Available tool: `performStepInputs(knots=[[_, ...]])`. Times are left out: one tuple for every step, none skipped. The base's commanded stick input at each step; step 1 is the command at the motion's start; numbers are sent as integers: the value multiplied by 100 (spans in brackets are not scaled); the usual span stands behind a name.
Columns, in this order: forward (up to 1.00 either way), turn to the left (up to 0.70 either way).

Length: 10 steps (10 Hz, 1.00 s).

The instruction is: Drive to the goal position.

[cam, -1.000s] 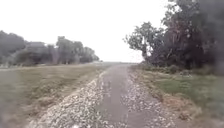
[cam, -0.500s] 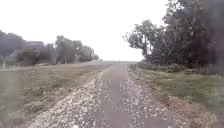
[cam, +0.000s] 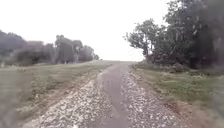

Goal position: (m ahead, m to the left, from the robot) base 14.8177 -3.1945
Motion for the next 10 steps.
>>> performStepInputs(knots=[[45,0],[45,0],[45,0],[45,0],[45,0],[45,0],[45,0],[45,0],[45,0],[45,0]])
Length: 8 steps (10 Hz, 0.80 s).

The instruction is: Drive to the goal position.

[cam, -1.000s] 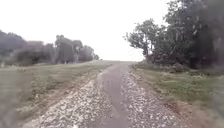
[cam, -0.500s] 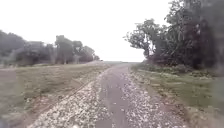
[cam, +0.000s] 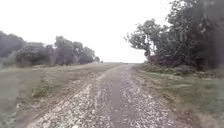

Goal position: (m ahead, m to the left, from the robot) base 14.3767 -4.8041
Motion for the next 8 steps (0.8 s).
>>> performStepInputs(knots=[[45,0],[45,0],[45,0],[45,0],[45,0],[45,0],[45,0],[45,0]])
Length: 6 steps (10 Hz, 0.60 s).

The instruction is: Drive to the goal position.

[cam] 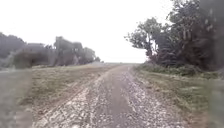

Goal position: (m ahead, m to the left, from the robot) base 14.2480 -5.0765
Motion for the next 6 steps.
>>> performStepInputs(knots=[[45,0],[45,0],[45,0],[45,0],[45,0],[45,0]])
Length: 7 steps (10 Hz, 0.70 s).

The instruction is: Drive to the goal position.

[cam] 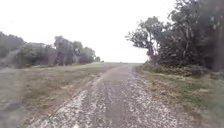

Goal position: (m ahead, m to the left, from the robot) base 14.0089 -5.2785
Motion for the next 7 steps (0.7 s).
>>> performStepInputs(knots=[[45,0],[45,0],[45,0],[45,-13],[45,-18],[45,-23],[45,-27]])
